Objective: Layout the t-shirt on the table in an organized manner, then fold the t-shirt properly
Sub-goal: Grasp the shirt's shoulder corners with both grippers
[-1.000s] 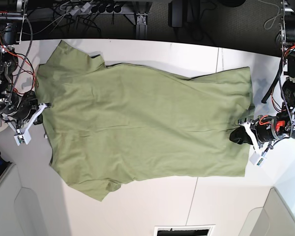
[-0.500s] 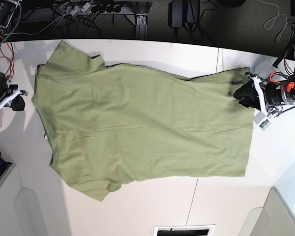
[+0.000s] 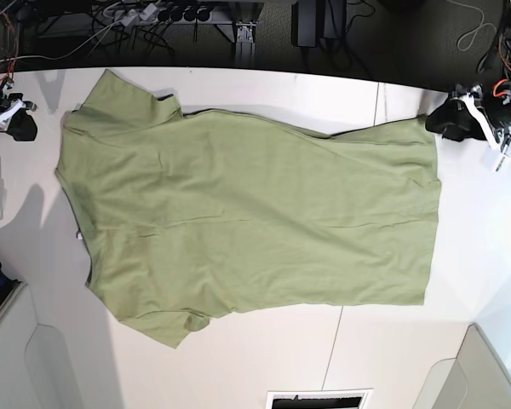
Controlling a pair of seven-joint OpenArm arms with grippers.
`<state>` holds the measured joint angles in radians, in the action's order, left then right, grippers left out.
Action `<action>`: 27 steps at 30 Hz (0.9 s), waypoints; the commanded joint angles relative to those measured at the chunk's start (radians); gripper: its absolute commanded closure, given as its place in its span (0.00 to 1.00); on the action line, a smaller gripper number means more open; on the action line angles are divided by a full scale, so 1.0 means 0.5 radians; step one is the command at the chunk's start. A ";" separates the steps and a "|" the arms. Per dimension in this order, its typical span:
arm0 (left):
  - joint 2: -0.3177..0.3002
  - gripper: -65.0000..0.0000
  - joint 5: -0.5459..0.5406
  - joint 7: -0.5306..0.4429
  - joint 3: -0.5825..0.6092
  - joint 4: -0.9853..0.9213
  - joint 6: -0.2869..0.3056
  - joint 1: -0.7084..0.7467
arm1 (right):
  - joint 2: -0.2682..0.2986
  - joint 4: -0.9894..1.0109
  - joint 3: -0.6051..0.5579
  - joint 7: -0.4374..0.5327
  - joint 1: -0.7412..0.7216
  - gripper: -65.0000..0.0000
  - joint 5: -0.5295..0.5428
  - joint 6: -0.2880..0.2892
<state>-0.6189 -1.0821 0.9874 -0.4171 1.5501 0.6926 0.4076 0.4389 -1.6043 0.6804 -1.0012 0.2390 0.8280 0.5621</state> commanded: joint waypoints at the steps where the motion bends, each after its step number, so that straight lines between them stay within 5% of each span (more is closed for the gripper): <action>1: -0.013 0.42 -0.051 -0.038 -0.034 0.026 0.011 -0.005 | 0.047 -0.034 0.019 0.024 0.008 1.00 0.042 0.023; 9: 0.142 0.42 0.053 -0.088 -0.041 0.011 0.011 -0.011 | 0.014 -0.034 0.017 -0.162 0.083 1.00 0.195 0.024; 14: 0.140 0.42 0.111 -0.098 -0.042 0.011 0.011 -0.011 | -0.074 -0.034 0.011 -0.163 0.083 0.74 0.198 0.024; 27: 0.108 0.42 0.028 -0.095 -0.226 0.013 0.011 -0.011 | -0.185 -0.034 -0.027 -0.177 0.083 0.71 0.148 0.024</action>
<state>-0.5426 -1.0458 0.9543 -0.5194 1.5444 0.6926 0.4038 0.3317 -1.6043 0.6640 -1.0973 0.2852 0.8860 0.5621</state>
